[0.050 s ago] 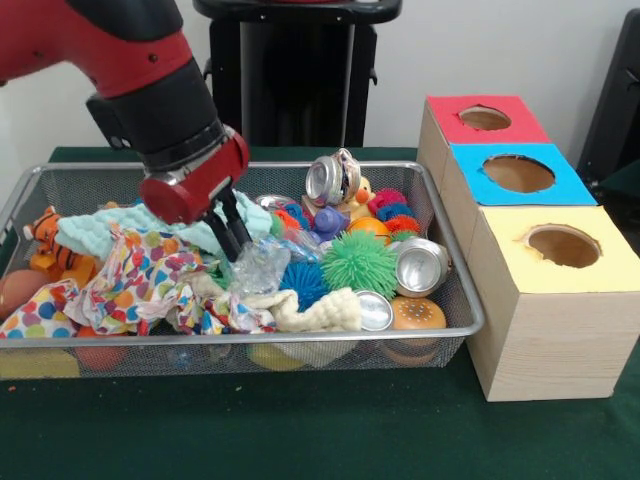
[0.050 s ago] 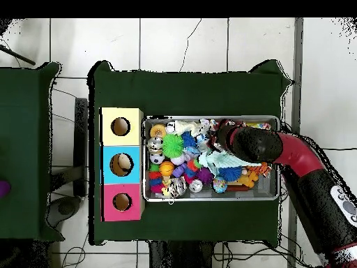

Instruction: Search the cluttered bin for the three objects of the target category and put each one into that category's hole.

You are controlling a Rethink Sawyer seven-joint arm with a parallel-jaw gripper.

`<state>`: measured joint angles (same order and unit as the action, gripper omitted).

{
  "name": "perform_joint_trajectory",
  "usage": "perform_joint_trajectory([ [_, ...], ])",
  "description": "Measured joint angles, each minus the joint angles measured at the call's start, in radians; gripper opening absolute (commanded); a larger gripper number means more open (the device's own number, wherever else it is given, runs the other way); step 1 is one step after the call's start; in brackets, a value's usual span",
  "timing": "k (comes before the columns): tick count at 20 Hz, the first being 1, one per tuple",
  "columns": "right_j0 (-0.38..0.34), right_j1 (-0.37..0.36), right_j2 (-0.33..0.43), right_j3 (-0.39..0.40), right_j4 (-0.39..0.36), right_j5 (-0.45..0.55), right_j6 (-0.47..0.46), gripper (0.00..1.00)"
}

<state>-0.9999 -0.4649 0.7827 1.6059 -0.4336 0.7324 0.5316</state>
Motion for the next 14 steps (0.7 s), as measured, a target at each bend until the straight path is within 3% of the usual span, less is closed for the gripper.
perform_joint_trajectory([
  [14,-0.011,-0.186,0.000,0.076,0.102,0.029,0.000,0.00],
])
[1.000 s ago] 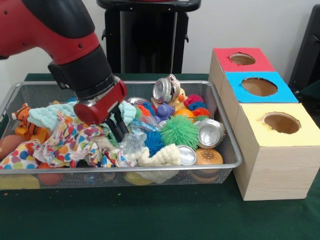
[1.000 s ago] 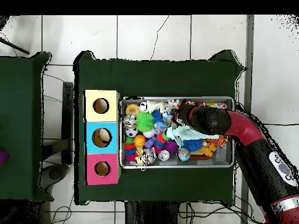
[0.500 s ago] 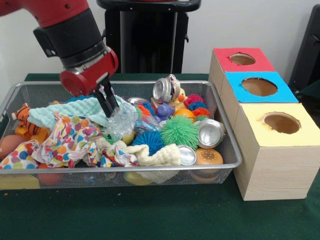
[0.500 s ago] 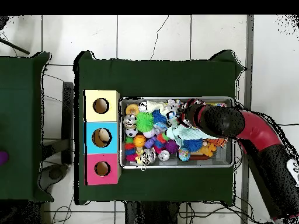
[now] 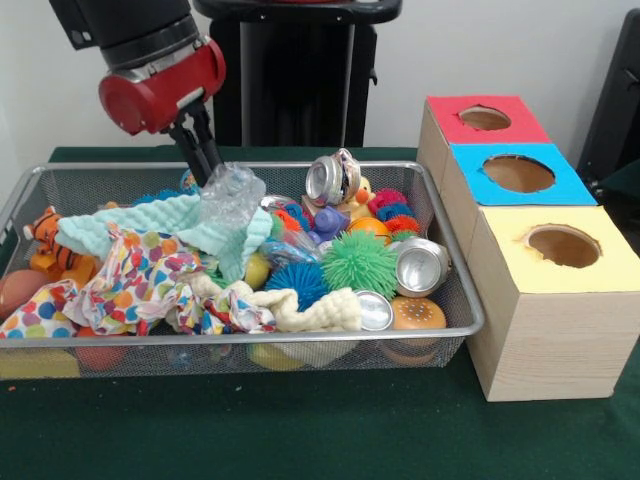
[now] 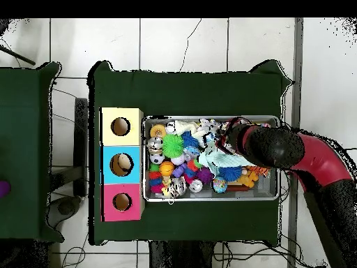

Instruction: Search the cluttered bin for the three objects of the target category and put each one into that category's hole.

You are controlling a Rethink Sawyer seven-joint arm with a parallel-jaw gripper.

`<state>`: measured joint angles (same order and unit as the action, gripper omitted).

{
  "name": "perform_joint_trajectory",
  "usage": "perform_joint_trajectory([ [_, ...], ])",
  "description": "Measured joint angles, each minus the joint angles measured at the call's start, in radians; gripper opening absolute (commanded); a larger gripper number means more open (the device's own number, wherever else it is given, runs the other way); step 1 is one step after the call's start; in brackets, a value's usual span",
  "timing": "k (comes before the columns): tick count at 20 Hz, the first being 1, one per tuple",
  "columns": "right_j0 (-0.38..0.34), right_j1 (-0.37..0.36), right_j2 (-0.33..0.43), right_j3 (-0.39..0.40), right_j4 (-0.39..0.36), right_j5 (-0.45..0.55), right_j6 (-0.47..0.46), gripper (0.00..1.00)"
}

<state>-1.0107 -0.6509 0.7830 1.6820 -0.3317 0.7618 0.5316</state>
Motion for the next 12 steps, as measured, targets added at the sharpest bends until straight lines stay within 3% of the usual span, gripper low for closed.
perform_joint_trajectory([
  [12,0.013,-0.116,0.000,0.101,0.020,0.000,0.000,0.00],
])
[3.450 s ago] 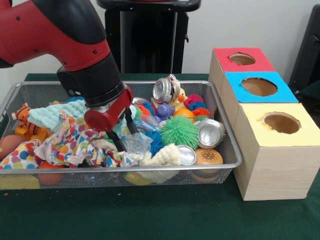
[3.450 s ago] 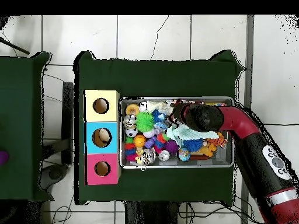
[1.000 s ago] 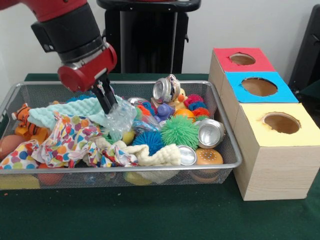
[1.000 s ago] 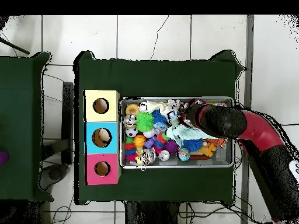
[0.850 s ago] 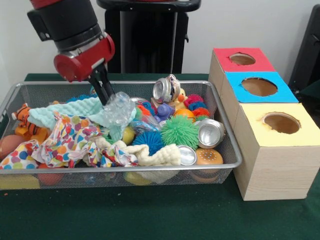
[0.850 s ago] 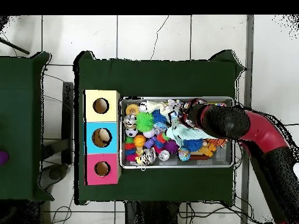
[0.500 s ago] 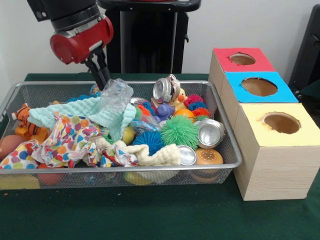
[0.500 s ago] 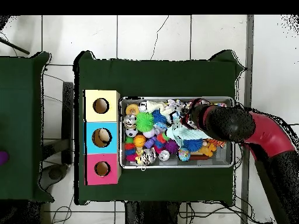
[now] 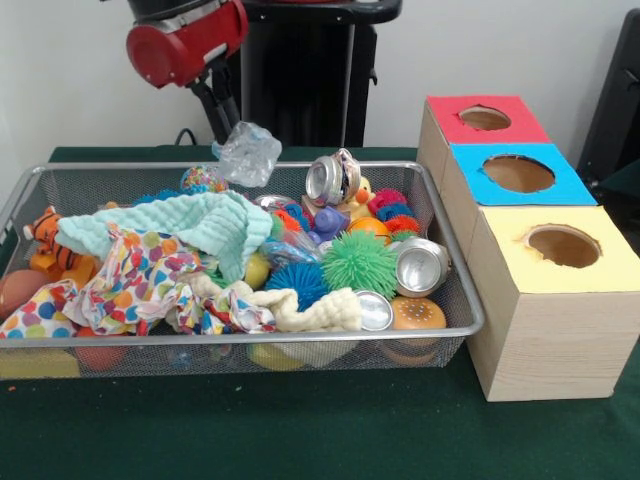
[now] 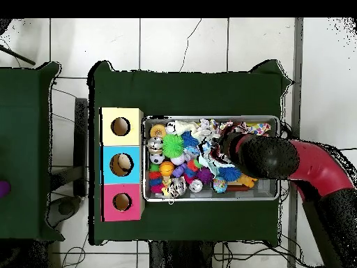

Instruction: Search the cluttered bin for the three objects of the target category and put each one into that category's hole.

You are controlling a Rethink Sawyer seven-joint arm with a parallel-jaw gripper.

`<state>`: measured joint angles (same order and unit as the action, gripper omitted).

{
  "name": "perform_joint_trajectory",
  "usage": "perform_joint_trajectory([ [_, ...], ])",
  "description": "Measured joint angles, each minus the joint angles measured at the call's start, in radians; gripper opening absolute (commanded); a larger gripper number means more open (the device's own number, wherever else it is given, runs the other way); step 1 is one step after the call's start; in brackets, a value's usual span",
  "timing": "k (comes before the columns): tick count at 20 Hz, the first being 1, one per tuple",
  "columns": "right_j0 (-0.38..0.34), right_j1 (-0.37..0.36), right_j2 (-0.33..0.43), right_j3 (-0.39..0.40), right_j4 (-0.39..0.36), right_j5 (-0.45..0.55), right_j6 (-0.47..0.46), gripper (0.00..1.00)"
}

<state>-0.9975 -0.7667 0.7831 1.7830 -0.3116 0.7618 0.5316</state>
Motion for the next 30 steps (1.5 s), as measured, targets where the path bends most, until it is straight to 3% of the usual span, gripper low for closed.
perform_joint_trajectory([
  [20,0.087,-0.110,-0.004,0.108,-0.002,0.000,0.000,0.00],
  [30,0.116,-0.143,-0.011,0.107,0.009,0.004,0.000,0.00],
])
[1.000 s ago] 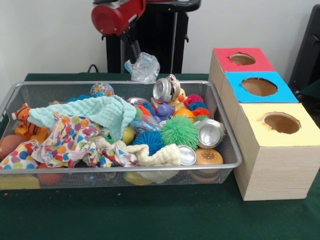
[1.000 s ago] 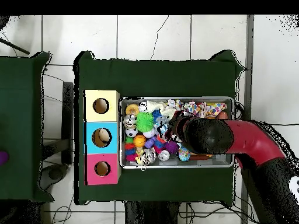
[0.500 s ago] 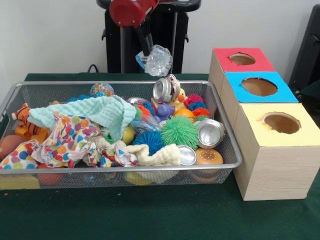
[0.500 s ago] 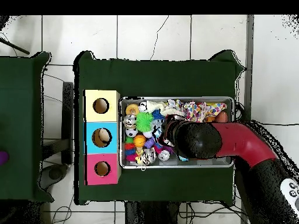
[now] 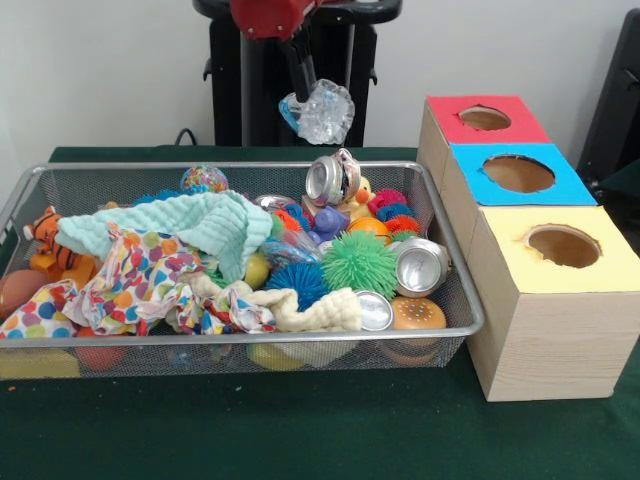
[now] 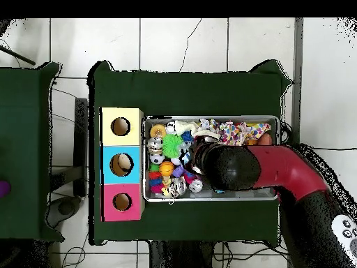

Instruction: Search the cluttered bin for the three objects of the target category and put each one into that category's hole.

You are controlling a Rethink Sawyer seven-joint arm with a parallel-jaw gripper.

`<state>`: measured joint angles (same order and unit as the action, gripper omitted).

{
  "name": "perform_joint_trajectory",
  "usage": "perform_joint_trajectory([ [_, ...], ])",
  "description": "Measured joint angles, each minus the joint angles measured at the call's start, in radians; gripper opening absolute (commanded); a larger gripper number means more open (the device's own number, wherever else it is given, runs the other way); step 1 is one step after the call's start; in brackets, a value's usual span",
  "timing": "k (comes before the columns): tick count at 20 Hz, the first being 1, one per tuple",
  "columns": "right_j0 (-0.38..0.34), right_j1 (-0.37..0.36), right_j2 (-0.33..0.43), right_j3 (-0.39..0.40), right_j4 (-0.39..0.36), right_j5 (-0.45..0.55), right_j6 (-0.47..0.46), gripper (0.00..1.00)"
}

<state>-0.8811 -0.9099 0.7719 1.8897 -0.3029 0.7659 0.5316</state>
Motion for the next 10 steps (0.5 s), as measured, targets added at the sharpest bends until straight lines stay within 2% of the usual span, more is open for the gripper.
perform_joint_trajectory([
  [5,0.038,0.000,-0.016,-0.009,0.001,0.013,0.000,0.00],
  [10,0.107,0.000,-0.046,-0.029,0.003,0.030,0.000,0.00],
])
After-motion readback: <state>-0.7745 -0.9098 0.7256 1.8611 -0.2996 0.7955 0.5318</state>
